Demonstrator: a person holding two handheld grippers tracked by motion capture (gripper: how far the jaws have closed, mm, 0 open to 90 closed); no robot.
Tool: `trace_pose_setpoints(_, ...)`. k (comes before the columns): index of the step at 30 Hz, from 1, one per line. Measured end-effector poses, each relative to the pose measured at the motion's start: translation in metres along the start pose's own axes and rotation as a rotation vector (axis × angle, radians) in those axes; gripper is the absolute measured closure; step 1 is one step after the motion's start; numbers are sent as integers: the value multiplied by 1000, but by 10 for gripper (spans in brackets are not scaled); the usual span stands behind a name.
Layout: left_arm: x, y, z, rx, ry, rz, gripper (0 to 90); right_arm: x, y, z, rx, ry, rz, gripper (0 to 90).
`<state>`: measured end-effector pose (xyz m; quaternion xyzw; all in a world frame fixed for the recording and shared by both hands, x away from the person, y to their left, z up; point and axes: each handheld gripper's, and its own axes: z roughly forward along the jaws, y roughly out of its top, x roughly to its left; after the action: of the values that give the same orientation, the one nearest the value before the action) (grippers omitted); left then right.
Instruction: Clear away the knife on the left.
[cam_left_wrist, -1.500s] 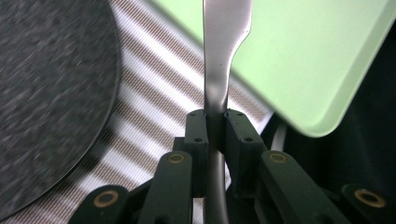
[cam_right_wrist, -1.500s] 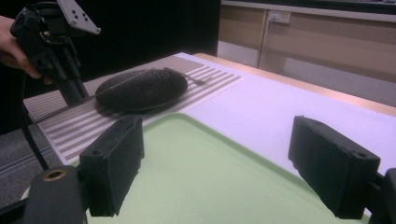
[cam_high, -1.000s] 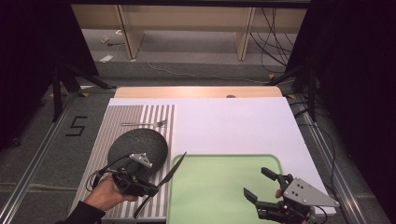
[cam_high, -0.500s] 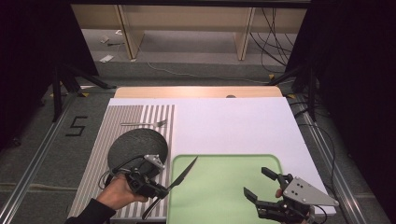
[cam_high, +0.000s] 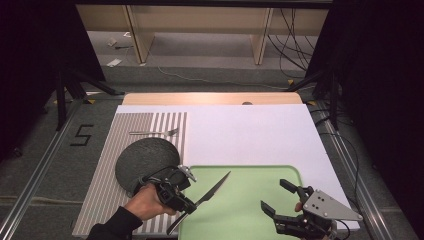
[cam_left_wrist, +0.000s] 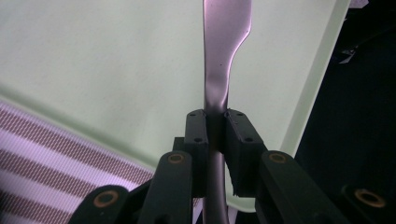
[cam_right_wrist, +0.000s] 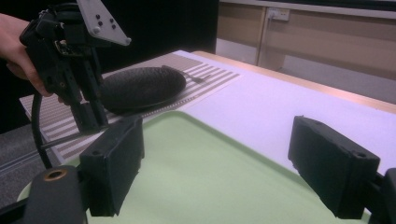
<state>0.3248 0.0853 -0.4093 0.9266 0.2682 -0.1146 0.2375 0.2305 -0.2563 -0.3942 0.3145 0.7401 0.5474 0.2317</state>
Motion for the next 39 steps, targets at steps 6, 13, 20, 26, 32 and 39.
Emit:
trace_pose_setpoints(6, -4, 11, 8, 24, -24, 10, 795, 0, 0, 0, -1, 0, 0, 192)
trace_pose_setpoints(13, 1, 19, 20, 51, -40, -20, 795, 0, 0, 0, 2, 3, 2, 192)
trace_pose_setpoints(20, 5, 23, 30, 72, -74, -48, 795, 0, 0, 0, -1, 4, 1, 192)
trace_pose_setpoints(26, 12, 25, 37, 88, -72, -73, 795, -1, 0, -1, 0, 4, 2, 192)
trace_pose_setpoints(32, 12, 28, 45, 120, -77, -93, 795, 0, 0, 0, 0, 4, 2, 193)
trace_pose_setpoints(39, 12, 32, 56, 151, -65, -115, 795, 0, 0, 0, -2, 5, 1, 193)
